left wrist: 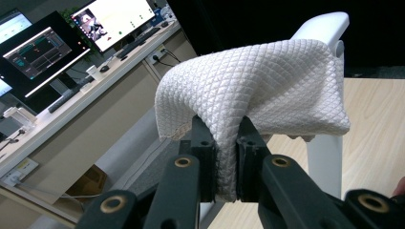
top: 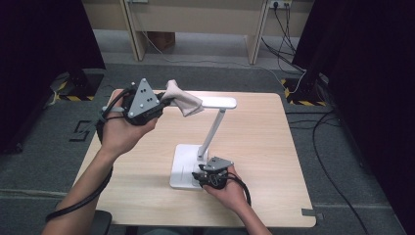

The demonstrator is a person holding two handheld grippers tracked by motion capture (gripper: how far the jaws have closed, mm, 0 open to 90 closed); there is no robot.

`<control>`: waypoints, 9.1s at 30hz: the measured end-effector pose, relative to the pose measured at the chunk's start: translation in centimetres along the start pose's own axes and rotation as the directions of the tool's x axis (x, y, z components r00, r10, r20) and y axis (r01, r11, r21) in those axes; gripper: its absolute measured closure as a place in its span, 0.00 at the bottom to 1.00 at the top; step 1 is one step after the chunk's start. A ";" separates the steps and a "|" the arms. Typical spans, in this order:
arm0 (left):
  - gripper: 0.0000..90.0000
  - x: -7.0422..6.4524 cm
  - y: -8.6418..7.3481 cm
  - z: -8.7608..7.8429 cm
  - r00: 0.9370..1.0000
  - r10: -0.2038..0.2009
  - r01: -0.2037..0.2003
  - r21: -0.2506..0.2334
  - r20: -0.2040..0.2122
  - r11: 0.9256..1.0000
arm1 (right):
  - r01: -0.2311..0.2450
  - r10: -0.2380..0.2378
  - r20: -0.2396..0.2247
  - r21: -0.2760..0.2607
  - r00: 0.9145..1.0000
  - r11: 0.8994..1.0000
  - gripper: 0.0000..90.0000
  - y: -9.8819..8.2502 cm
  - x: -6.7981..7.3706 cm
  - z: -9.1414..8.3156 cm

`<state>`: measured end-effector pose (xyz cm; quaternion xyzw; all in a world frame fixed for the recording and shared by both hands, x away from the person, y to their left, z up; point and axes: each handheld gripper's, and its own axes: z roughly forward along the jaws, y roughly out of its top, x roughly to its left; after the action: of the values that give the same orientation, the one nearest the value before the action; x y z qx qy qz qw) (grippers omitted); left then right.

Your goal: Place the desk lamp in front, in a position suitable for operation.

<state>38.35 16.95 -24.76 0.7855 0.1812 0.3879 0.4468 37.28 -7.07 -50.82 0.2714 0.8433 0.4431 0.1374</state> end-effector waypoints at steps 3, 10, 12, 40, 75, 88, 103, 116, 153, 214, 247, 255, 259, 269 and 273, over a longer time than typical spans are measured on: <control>0.90 -0.2 0.2 0.1 1.000 -0.012 0.012 0.000 0.011 1.000 | 0.000 0.000 0.000 0.000 1.000 1.000 0.65 0.0 0.0 0.0; 0.90 -0.4 0.4 0.2 0.999 -0.021 0.021 0.002 0.024 1.000 | -0.001 0.001 -0.002 0.001 1.000 1.000 0.65 0.0 0.0 0.0; 0.90 -0.5 0.5 0.3 0.999 -0.024 0.024 0.004 0.025 1.000 | 0.000 0.000 0.000 0.001 1.000 1.000 0.65 0.0 0.0 0.0; 0.90 -2.2 1.7 2.1 0.995 -0.017 0.015 0.023 0.098 1.000 | 0.001 -0.001 -0.001 0.000 1.000 1.000 0.65 0.0 0.0 0.0; 0.90 -4.5 2.5 3.2 0.985 -0.036 0.034 0.018 0.171 0.999 | -0.003 0.003 -0.004 0.001 1.000 1.000 0.65 0.0 0.1 0.0; 0.90 -4.9 3.0 4.0 0.982 -0.038 0.036 0.014 0.183 0.999 | -0.011 0.011 -0.003 0.003 1.000 1.000 0.65 0.0 0.1 0.0; 0.90 -5.6 3.6 5.3 0.978 -0.039 0.036 0.017 0.205 0.999 | -0.001 0.001 -0.003 -0.001 1.000 1.000 0.65 0.0 0.1 0.0; 0.90 -6.0 4.1 6.2 0.975 -0.040 0.037 0.016 0.219 0.999 | -0.003 0.003 -0.003 -0.002 1.000 1.000 0.65 0.0 0.1 0.0; 0.90 -7.5 5.2 8.2 0.964 -0.043 0.042 0.008 0.261 0.999 | -0.003 0.003 -0.003 -0.006 1.000 1.000 0.65 0.0 0.1 0.1; 0.90 -0.2 -10.4 -7.3 0.958 -0.284 0.280 -0.081 -0.034 0.956 | -0.002 0.002 -0.002 -0.007 1.000 1.000 0.65 -0.1 0.2 0.1; 0.89 1.8 -10.5 -2.9 0.933 -0.359 0.354 -0.118 -0.017 0.928 | 0.002 -0.002 -0.002 -0.003 1.000 1.000 0.65 0.0 0.2 0.0; 0.89 1.4 -9.9 -2.5 0.937 -0.349 0.346 -0.119 -0.004 0.931 | 0.003 -0.003 -0.002 -0.003 1.000 1.000 0.65 0.0 0.2 0.0; 0.89 1.0 -9.6 -2.2 0.939 -0.345 0.343 -0.120 0.006 0.932 | 0.003 -0.003 -0.002 -0.004 1.000 1.000 0.65 -0.1 0.2 0.0; 0.89 0.5 -9.1 -1.6 0.942 -0.336 0.335 -0.128 0.014 0.933 | 0.003 -0.003 0.000 -0.007 1.000 1.000 0.65 -0.1 0.2 0.1; 0.89 0.4 -9.0 -1.4 0.943 -0.332 0.332 -0.128 0.017 0.935 | 0.003 -0.003 -0.002 -0.005 1.000 1.000 0.65 0.0 0.2 0.1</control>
<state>38.06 22.78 -31.76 0.7121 0.2870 0.3198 0.5552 37.16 -6.95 -50.90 0.2695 0.8426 0.4453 0.1381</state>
